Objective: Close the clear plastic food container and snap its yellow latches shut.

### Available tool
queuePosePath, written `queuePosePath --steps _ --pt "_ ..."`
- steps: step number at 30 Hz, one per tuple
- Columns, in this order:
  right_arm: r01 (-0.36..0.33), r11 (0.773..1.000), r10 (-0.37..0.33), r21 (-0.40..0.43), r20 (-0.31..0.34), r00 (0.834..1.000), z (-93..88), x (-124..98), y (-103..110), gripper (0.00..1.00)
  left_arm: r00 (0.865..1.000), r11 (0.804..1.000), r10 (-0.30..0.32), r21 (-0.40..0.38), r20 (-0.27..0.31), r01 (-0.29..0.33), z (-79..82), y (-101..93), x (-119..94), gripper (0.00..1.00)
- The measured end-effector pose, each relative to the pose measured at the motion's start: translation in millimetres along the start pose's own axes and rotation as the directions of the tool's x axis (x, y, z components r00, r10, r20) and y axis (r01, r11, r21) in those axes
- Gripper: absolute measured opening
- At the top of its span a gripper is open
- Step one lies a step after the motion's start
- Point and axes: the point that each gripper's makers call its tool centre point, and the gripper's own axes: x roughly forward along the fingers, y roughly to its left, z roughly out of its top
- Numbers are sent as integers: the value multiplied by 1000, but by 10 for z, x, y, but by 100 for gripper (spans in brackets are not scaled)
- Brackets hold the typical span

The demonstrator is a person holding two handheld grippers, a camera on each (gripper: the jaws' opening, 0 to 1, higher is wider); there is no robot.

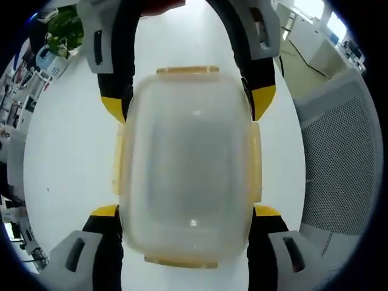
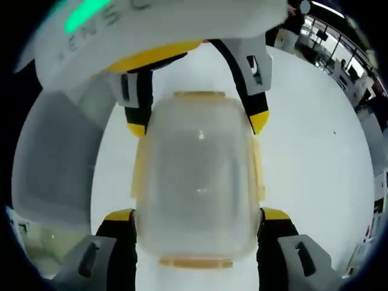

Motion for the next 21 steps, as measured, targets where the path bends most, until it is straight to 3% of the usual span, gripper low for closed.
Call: queuePosePath --steps 10,21 --pt "1 1000 -1 -2 -15 1000 147 72 39 82 1000 1000 -5 8 -22 5 -159 -35 -27 86" --pt "5 1000 -6 -11 -24 1000 330 151 70 83 1000 1000 -2 -6 -8 2 -364 -82 -71 86"
